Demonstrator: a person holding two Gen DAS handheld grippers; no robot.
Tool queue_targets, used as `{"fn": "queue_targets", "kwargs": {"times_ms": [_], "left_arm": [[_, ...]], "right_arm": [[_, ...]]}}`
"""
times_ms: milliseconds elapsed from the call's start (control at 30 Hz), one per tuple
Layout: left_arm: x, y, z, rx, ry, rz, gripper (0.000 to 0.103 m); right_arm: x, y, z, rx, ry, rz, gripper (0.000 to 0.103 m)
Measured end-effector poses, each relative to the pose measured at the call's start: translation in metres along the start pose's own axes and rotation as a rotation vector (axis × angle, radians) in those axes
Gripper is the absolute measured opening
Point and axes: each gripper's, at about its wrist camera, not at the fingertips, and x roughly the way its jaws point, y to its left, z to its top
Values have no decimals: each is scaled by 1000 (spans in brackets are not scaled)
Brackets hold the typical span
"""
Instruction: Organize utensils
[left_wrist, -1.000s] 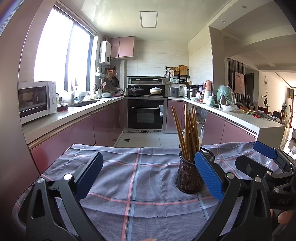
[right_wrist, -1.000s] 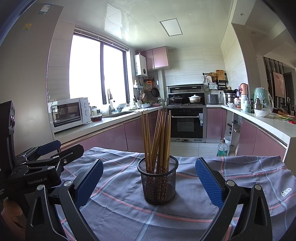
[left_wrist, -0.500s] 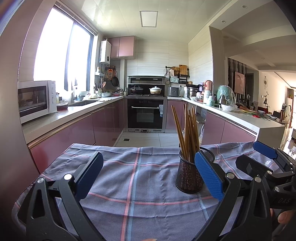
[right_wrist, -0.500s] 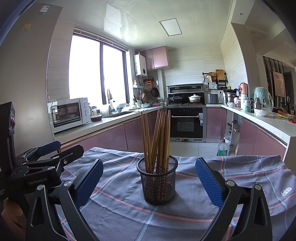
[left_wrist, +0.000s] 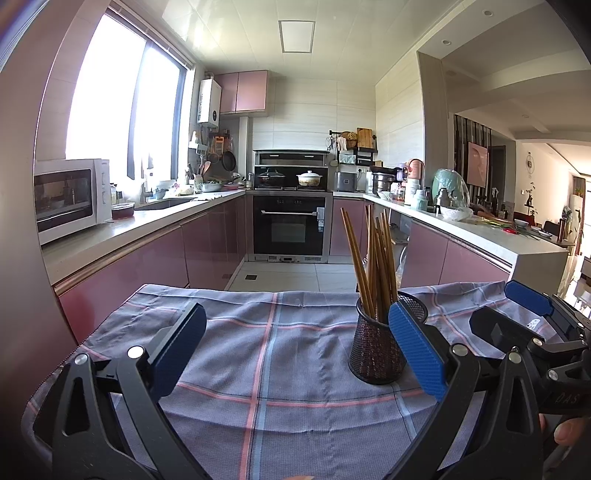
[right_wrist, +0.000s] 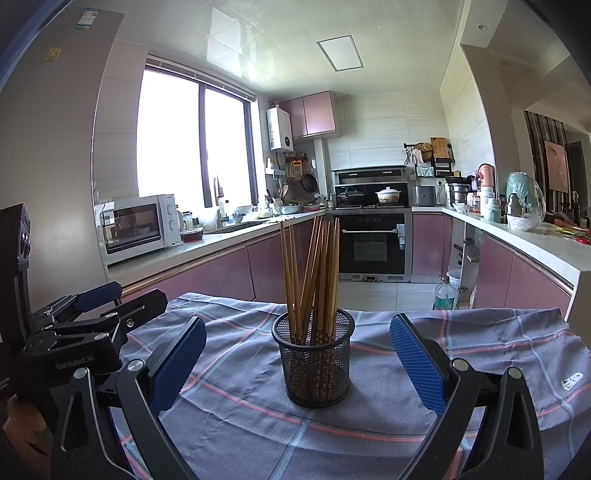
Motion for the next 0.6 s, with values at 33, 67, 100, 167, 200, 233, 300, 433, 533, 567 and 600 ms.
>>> {"fn": "queue_targets", "kwargs": {"times_ms": [33,67,100,167,200,233,300,433,533,567,600], "left_arm": [[0,0,0,0,-1,0,97],[0,1,0,-1,1,-2,97],[0,0,0,-2,2,-1,97],[0,0,0,-7,-5,-2,97],[0,1,-1,-8,-4,-5,97],[1,0,-1,-7,-1,-1,97],[3,2,-3,-10,2,-4,97],[5,3,-4,-2,2,-5,97],[10,5,-5,-1,32,-22,97],[13,6,-7,-3,44,-22,97],[15,6,-8,-3,53,-22,97]], "right_arm": [[0,0,0,1,0,-1,96],[0,0,0,1,1,0,96],[0,0,0,1,1,0,96],[0,-1,0,3,2,0,96],[0,0,0,4,2,1,96],[0,0,0,3,2,-1,96],[1,-1,0,2,4,-1,96],[3,-1,-1,-2,13,-8,96],[5,-5,-3,-4,26,-22,96],[5,-7,-5,-4,31,-31,96],[6,-11,-6,-2,40,-41,96]]}}
